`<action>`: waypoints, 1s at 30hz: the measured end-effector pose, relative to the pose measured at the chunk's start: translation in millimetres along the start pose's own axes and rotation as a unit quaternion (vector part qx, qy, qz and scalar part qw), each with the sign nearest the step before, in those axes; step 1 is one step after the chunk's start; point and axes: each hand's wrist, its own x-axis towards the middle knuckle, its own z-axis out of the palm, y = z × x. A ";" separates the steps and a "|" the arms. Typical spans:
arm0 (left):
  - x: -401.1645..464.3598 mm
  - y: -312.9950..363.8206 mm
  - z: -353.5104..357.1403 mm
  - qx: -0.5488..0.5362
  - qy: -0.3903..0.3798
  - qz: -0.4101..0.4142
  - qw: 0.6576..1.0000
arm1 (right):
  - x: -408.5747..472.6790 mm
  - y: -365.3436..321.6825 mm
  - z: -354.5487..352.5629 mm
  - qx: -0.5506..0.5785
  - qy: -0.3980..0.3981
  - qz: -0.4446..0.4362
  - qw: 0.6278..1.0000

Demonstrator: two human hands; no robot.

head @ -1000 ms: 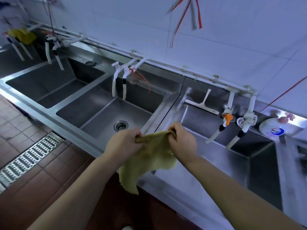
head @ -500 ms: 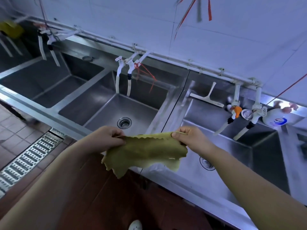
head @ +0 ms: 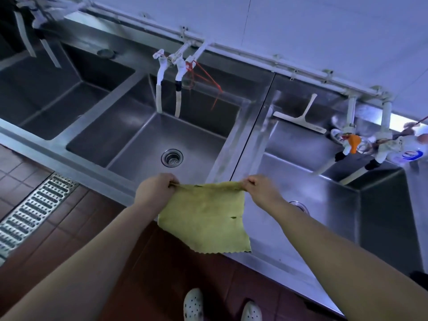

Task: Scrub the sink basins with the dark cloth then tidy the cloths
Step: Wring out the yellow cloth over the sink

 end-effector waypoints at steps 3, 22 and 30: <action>-8.9 -11.8 10.2 0.039 0.017 0.048 0.998 | -3.5 10.2 10.4 -0.046 -0.007 -0.006 0.999; -82.9 -68.1 66.8 0.149 -0.051 0.275 0.948 | -58.3 49.9 46.8 -0.131 -0.051 -0.032 0.990; -39.8 -45.5 58.3 0.124 0.014 0.082 0.989 | -25.9 29.4 62.3 -0.130 -0.006 -0.005 0.992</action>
